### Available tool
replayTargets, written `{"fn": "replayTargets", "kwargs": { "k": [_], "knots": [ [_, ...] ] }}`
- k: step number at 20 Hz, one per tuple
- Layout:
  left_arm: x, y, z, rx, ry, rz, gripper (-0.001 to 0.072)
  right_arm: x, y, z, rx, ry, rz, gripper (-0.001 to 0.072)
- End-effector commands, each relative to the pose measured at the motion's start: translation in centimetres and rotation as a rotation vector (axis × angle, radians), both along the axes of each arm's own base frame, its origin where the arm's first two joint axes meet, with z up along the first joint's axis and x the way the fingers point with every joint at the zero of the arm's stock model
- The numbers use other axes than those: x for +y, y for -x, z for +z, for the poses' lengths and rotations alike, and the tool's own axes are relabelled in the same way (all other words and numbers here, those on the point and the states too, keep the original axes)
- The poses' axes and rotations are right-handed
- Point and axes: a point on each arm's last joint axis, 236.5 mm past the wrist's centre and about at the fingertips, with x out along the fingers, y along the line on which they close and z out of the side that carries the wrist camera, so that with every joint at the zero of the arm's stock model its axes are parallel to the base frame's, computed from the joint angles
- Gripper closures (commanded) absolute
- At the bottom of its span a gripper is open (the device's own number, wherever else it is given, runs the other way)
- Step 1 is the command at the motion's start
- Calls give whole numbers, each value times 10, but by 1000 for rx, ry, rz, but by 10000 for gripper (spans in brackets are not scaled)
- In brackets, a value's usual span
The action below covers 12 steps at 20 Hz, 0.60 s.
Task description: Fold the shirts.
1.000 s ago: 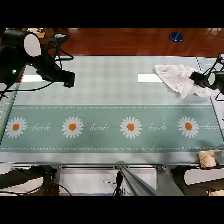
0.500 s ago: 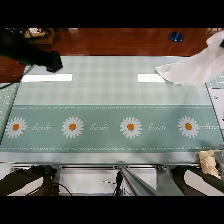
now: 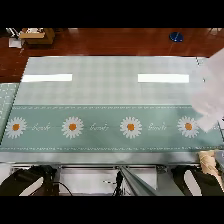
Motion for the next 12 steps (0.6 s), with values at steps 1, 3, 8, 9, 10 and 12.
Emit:
{"fn": "replayTargets", "kwargs": {
  "k": [1,3,8,9,10,12],
  "knots": [
    [2,21,4,10,29,-6,-9,0,20,-16,93,27,-24,688],
    [2,27,-6,58,17,-11,-9,11,6,-29,135,-2,37,689],
    [4,35,-19,120,-2,-10,-9,99,-40,-150,586,-104,371,689],
    [4,35,-19,120,-3,-10,-10,133,-47,-177,686,-115,468,689],
    [4,35,-19,121,-3,-10,-10,168,-54,-198,754,-112,551,689],
    [5,35,-19,119,-8,-12,-9,253,-64,-238,853,-64,727,689]
  ]
}}
